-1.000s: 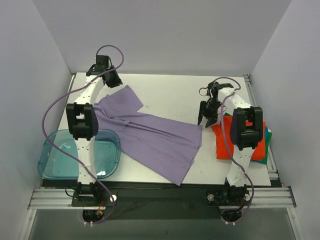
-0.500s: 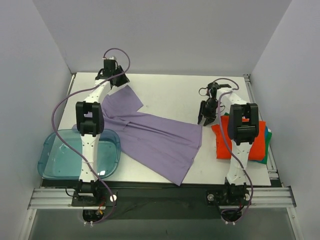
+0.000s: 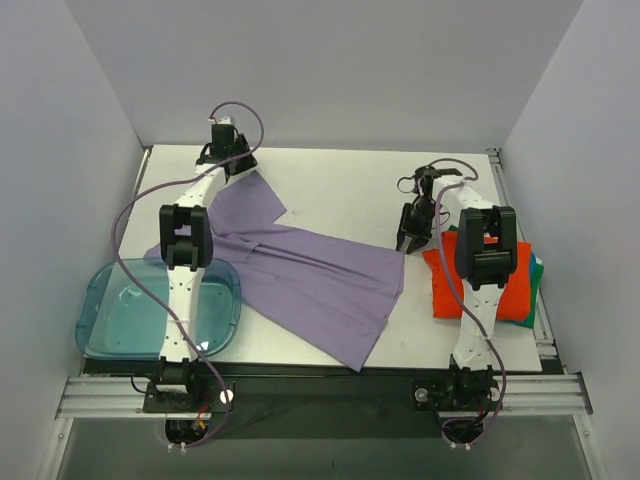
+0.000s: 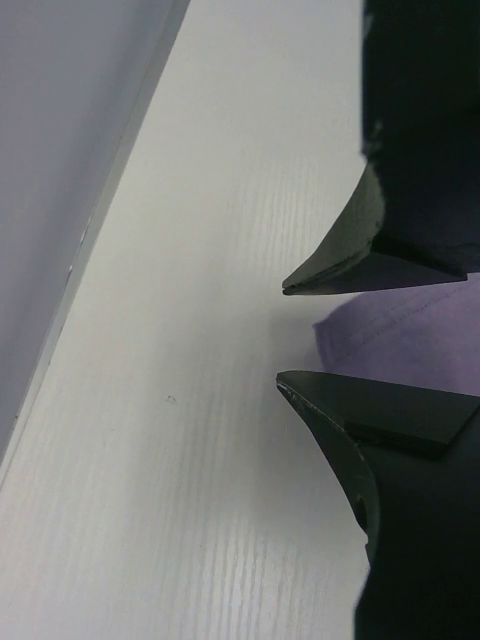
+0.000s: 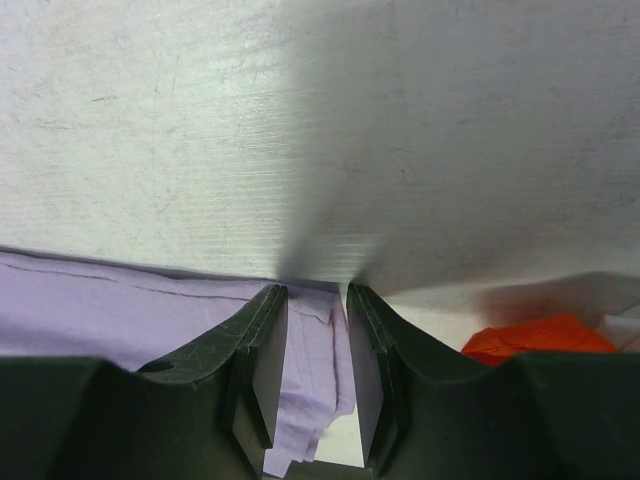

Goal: Fold and stack the t-shirts
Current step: Grap the side of the flattened tshirt furthest away from the robot with both arms

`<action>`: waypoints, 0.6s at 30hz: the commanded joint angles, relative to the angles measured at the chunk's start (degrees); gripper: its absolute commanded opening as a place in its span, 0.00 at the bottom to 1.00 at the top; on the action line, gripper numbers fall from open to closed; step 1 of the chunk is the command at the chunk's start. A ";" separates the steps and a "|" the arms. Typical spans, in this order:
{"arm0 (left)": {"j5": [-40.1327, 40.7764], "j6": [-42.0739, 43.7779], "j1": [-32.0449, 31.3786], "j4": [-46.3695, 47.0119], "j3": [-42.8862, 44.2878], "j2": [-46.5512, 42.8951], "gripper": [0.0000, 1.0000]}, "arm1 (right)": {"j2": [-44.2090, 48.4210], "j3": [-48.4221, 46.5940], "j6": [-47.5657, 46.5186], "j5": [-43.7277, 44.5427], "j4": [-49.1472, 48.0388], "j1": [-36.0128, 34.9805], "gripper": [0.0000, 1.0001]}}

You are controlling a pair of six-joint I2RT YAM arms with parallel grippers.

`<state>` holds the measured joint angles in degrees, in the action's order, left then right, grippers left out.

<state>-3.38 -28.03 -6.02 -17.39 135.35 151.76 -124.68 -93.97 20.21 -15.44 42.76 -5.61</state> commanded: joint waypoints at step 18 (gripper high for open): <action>1.53 7.29 -1.54 -4.23 5.63 2.22 0.49 | -3.29 -3.94 0.80 0.06 5.66 -0.63 0.32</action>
<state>-1.69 -23.24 -6.66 -20.86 138.76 154.63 -126.48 -96.49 21.02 -15.53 45.71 -5.72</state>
